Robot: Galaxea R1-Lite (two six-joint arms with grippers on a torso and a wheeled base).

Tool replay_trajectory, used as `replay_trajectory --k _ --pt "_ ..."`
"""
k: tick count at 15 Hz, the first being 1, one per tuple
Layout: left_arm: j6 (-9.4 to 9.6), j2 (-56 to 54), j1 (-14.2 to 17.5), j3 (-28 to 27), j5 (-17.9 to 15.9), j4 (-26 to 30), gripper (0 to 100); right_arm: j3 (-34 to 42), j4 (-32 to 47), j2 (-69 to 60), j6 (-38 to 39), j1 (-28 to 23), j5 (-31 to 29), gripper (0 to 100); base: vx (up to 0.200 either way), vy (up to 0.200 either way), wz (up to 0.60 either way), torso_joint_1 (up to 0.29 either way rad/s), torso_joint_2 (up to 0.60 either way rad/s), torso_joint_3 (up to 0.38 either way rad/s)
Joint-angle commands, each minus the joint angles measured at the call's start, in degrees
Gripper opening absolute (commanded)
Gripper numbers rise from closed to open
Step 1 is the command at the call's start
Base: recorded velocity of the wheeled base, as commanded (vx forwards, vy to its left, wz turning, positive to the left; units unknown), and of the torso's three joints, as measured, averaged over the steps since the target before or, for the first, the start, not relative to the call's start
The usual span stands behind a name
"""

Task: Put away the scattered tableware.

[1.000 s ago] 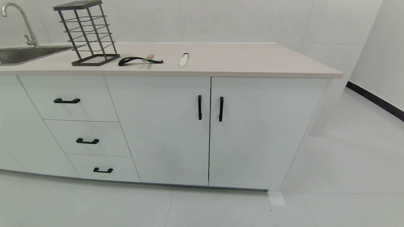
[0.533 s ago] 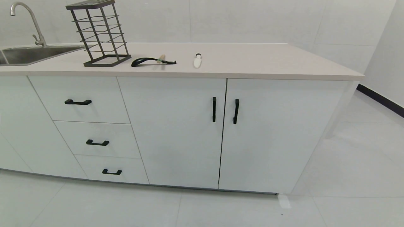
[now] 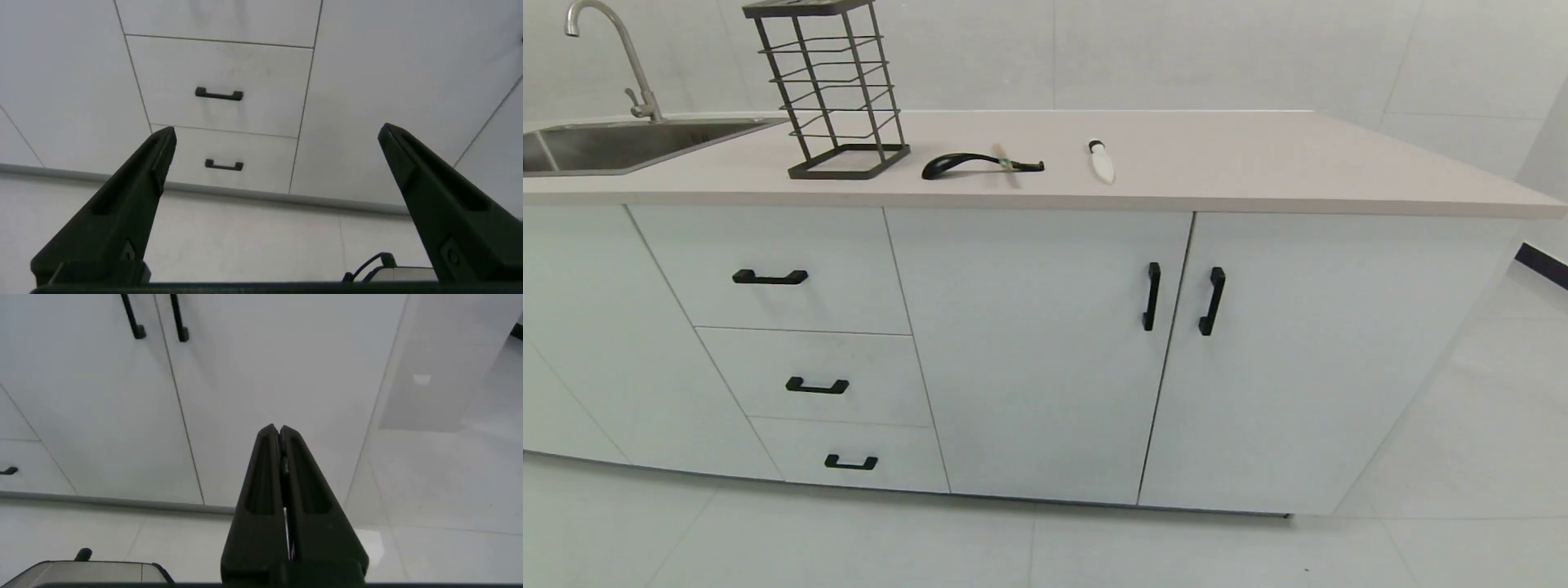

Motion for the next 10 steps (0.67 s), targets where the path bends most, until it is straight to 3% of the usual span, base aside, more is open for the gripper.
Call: replay_trajectory --k 1,3,10 --pt "-0.04 0.0 0.0 0.0 0.0 -0.1 100 0.0 0.0 0.2 0.0 0.0 0.0 0 0.000 0.200 0.60 0.017 0.00 -0.002" --pt "-0.04 0.0 0.0 0.0 0.0 -0.1 100 0.0 0.0 0.3 0.0 0.0 0.0 0 0.200 0.200 0.60 0.007 0.00 0.002" --pt "-0.04 0.0 0.0 0.0 -0.1 0.0 100 0.0 0.0 0.3 0.0 0.0 0.0 0 0.171 0.000 0.00 0.003 0.00 0.001"
